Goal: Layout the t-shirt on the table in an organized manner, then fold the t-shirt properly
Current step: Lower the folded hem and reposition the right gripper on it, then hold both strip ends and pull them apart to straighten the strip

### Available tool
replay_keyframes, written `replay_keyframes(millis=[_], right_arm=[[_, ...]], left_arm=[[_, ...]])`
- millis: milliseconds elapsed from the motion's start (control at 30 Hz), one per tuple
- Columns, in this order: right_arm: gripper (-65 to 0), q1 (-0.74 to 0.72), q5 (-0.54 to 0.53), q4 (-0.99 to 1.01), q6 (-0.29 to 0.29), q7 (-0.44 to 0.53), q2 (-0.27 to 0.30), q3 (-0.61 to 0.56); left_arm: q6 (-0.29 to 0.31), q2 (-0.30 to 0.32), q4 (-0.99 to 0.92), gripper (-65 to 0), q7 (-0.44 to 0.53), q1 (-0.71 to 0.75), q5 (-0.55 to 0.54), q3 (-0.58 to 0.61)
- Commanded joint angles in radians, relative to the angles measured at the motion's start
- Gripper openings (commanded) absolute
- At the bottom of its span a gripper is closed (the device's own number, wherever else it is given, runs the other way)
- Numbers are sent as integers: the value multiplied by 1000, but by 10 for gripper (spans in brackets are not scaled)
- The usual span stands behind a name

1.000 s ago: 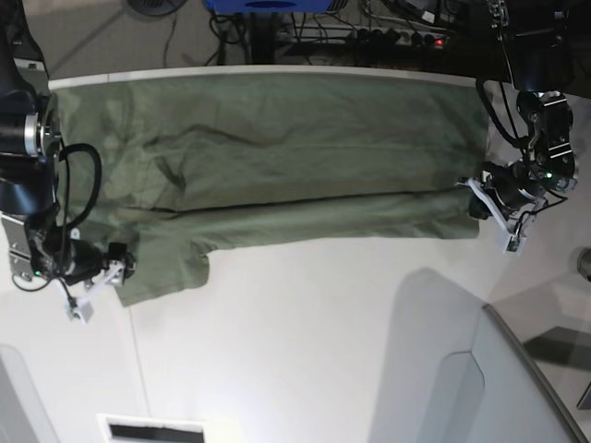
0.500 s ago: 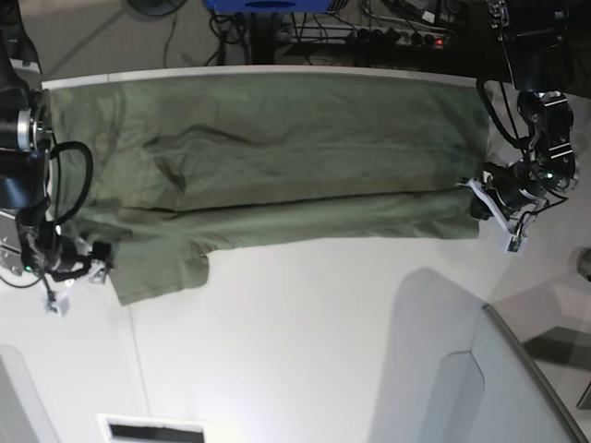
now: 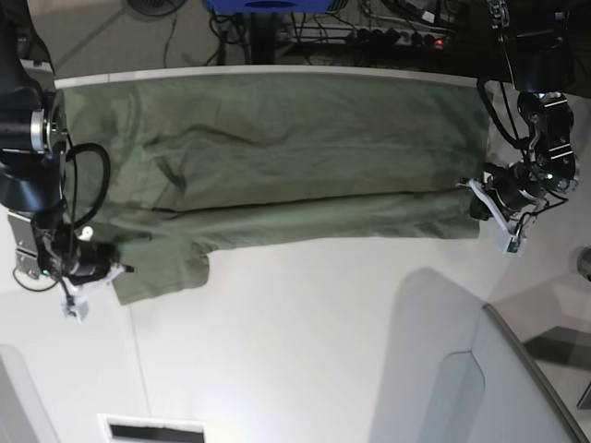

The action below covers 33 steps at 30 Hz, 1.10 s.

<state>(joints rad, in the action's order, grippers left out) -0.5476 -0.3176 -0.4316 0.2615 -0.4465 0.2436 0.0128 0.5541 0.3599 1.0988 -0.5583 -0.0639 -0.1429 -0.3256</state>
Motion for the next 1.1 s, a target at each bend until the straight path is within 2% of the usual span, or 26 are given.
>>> replay_keyframes(millis=[0, 100, 233, 633, 733, 867, 1067], right_arm=[[-650, -18, -5, -6, 8, -19, 7, -1], [-630, -30, -5, -6, 8, -19, 9, -1], [-650, -16, -5, -98, 8, -35, 9, -1], [-650, 174, -12, -640, 5, -413, 0, 9], [-650, 257, -12, -807, 3, -502, -3, 65], [-650, 350, -12, -970, 3, -634, -34, 154], [-650, 472, -12, -1116, 3, -696, -57, 171]], left_arm=[[2, 18, 13, -650, 16, -15, -11, -4], [2, 17, 16, -650, 16, -17, -14, -4], [2, 17, 16, -650, 16, -17, -13, -4], [2, 17, 19, -650, 16, -12, -10, -4], [2, 17, 19, -650, 16, -9, -10, -4], [2, 20, 20, -650, 16, -7, -10, -4], [4, 24, 34, -650, 16, -7, -10, -4]])
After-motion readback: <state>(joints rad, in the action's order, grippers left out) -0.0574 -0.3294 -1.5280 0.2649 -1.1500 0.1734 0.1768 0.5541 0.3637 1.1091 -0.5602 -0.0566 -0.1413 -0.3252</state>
